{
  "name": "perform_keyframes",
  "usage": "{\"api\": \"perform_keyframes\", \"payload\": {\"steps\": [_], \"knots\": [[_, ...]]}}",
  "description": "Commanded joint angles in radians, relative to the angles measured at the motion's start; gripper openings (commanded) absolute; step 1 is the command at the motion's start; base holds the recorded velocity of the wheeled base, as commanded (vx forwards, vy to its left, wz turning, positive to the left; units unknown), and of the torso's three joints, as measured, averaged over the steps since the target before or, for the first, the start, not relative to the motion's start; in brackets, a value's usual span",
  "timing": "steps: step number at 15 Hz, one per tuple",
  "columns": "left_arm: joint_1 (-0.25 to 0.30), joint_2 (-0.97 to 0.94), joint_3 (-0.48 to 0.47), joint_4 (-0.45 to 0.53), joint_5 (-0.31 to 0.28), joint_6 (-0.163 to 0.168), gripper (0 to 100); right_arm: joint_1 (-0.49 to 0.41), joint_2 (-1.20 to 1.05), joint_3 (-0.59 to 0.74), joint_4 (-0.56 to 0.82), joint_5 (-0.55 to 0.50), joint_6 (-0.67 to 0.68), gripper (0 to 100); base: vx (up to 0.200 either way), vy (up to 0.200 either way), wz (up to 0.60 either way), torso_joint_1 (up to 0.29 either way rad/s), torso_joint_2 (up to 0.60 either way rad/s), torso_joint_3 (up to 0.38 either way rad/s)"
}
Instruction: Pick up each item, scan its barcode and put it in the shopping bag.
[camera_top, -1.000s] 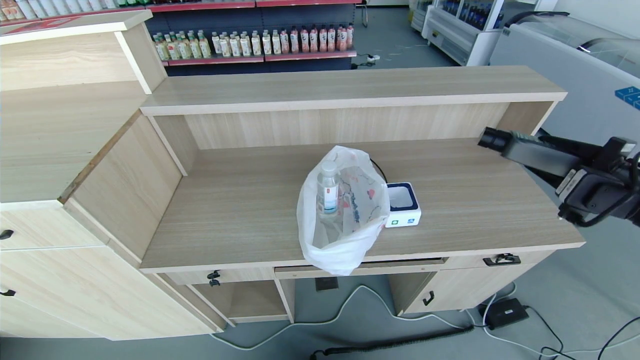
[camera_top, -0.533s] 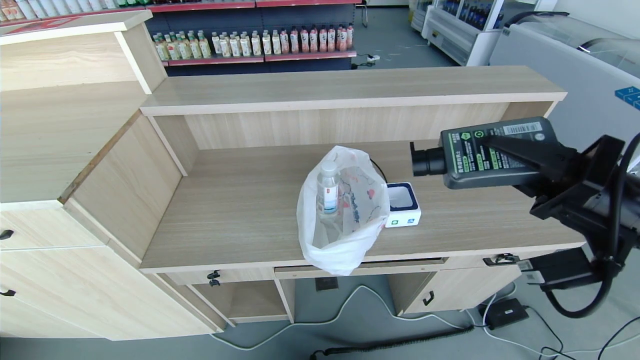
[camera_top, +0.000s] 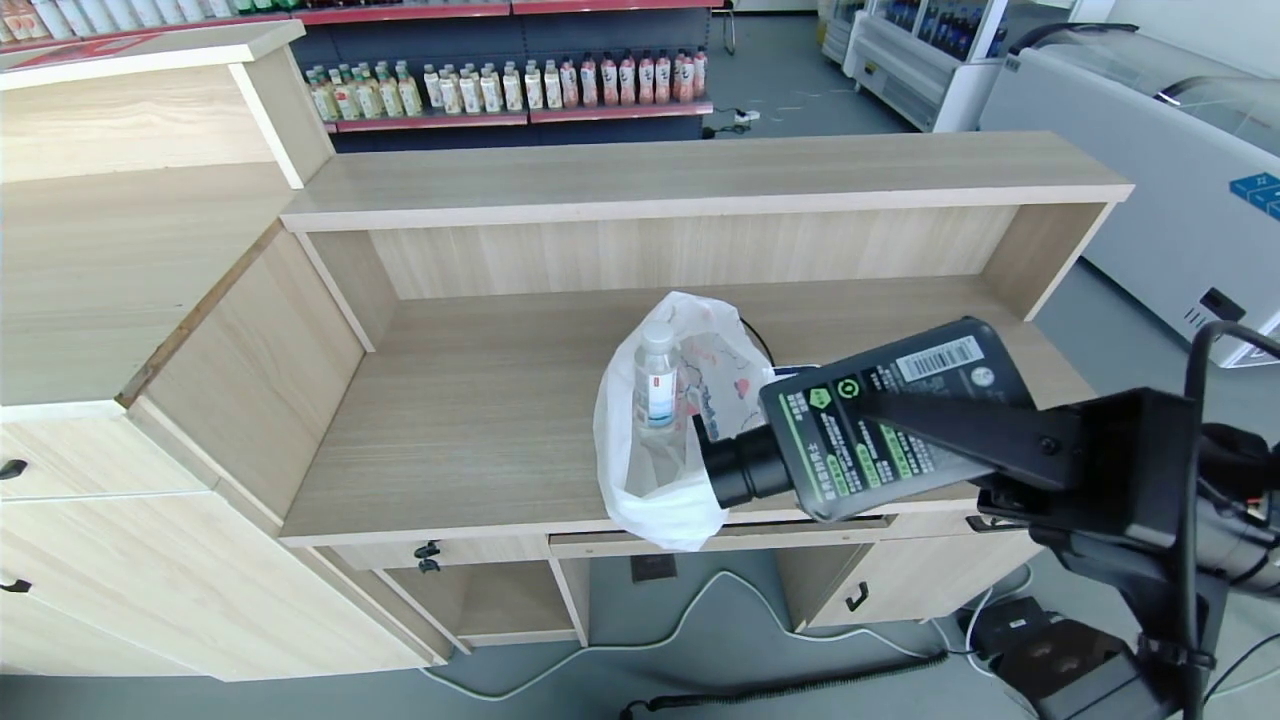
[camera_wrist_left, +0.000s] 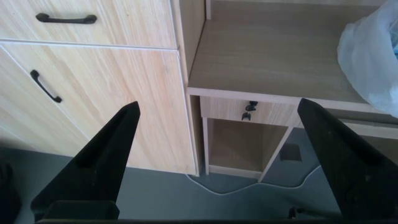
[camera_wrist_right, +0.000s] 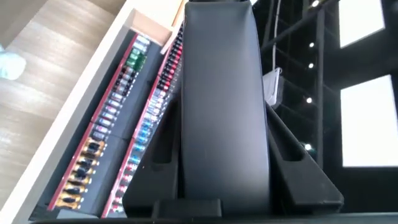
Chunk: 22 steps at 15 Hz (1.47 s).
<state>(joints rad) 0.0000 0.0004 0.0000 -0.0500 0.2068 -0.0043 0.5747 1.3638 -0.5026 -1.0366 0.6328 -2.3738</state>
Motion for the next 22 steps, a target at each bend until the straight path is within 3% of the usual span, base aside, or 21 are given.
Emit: {"api": "perform_keyframes", "payload": {"steps": [1, 4, 12, 22], "knots": [[0.0, 0.0, 0.0, -0.001, 0.0, 0.0, 100, 0.074, -0.022, 0.018, 0.001, 0.002, 0.001, 0, 0.0, 0.0, 0.0, 0.0, 0.0, 0.0], [0.0, 0.0, 0.0, -0.001, 0.0, 0.0, 100, 0.14, -0.045, 0.025, 0.049, 0.03, -0.001, 0, 0.0, 0.0, 0.0, 0.0, 0.0, 0.0], [0.0, 0.0, 0.0, -0.001, 0.0, 0.0, 100, 0.136, -0.144, 0.035, 0.153, 0.081, -0.097, 0, 0.0, 0.0, 0.0, 0.0, 0.0, 0.0], [-0.002, 0.0, 0.0, -0.001, 0.0, 0.0, 100, 0.136, -0.161, 0.042, 0.23, 0.153, -0.102, 0, 0.0, 0.0, 0.0, 0.0, 0.0, 0.0]]}}
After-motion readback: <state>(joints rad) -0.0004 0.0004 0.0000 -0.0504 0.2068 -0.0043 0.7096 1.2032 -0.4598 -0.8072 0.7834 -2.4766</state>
